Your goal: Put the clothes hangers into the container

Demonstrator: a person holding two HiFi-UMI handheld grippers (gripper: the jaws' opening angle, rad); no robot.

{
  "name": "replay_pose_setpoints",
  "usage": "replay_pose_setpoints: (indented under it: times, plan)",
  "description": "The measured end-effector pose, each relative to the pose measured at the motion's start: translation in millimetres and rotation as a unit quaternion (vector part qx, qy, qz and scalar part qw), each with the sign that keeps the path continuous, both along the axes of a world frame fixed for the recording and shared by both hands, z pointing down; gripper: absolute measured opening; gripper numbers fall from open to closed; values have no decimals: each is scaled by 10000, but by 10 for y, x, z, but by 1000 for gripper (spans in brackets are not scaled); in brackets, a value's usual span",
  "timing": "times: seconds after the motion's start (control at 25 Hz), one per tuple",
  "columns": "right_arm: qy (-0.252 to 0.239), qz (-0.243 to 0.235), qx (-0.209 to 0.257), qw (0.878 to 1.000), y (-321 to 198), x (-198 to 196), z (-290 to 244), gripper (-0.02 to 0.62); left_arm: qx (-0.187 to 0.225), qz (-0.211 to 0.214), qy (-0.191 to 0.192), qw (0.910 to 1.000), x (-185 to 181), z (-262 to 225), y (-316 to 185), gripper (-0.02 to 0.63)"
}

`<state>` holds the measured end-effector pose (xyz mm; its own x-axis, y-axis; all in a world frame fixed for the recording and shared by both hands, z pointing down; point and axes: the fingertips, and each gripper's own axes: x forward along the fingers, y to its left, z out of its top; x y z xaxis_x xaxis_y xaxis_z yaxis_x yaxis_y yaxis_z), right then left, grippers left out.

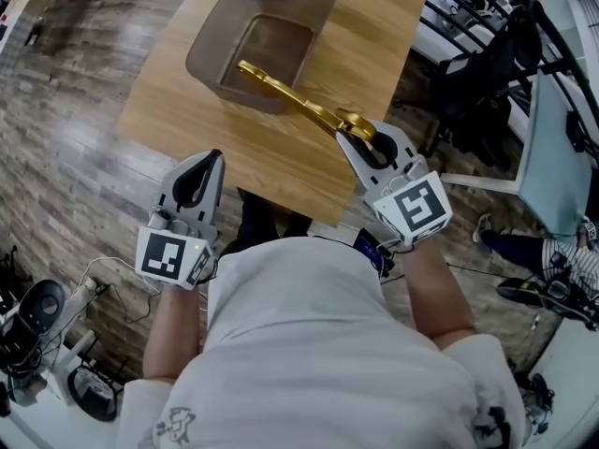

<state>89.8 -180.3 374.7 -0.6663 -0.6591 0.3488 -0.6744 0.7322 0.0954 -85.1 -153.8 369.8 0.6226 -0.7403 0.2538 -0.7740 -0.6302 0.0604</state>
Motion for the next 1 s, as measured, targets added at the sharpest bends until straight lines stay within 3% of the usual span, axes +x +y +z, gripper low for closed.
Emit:
replay_pose_setpoints:
  times: [0.32,0.64,1.0]
  plan:
    - [706,-213,160,9971,-535,-359,58,67,-193,74,30,9998,-265,171,-440,6]
    - [1758,-613,133,9824,-936,-716,327,67,-274,208,16,9994,-471,252,-843,6]
    - [3268,-1052,434,9382,-1259,-1112,632,67,-339,325,104,9988,-689,299,-1221,6]
